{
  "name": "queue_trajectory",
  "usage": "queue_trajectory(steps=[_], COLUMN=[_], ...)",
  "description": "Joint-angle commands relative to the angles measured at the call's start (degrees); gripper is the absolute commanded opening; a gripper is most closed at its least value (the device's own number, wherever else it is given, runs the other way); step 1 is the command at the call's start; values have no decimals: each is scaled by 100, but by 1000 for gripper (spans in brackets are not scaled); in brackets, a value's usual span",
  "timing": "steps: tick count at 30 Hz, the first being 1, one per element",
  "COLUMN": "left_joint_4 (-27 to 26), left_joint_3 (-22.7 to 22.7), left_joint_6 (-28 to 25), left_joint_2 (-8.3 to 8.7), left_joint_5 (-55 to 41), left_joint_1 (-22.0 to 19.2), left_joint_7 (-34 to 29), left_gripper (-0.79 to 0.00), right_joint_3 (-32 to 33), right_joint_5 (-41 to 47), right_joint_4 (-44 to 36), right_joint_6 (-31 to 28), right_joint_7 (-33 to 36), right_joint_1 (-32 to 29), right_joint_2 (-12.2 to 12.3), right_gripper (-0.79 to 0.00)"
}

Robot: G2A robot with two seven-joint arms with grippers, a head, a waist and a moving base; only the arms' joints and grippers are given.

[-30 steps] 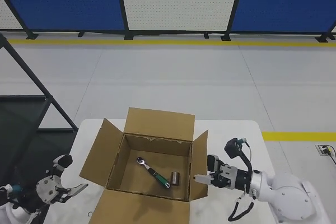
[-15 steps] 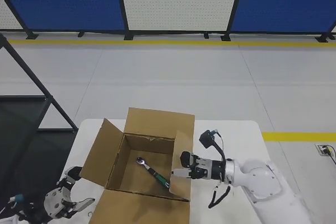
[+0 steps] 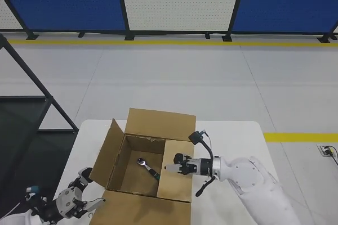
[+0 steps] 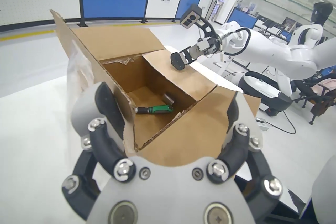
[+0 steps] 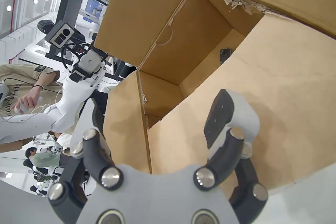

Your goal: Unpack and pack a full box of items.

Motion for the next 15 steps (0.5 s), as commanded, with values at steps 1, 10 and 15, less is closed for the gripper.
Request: queue_trajectory(steps=[1, 10, 15], left_joint_4=[-35, -167, -192], left_joint_3=[44, 301, 537], left_joint_6=[13, 166, 288], left_joint_2=[7, 36, 54], left_joint_5=[-61, -219, -411], left_joint_1=[-30, -128, -217], left_joint_7=[-130, -743, -1154], left_gripper=[0, 0, 0], right_joint_3=[14, 106, 67], right_joint_5=[12, -135, -157], right_joint_4=[-9, -291, -325], right_joint_6=[-41, -121, -79], right_joint_7=[5, 28, 47], right_joint_1=[-21, -177, -177], right_joint_2=[8, 70, 74], right_gripper=[0, 0, 0])
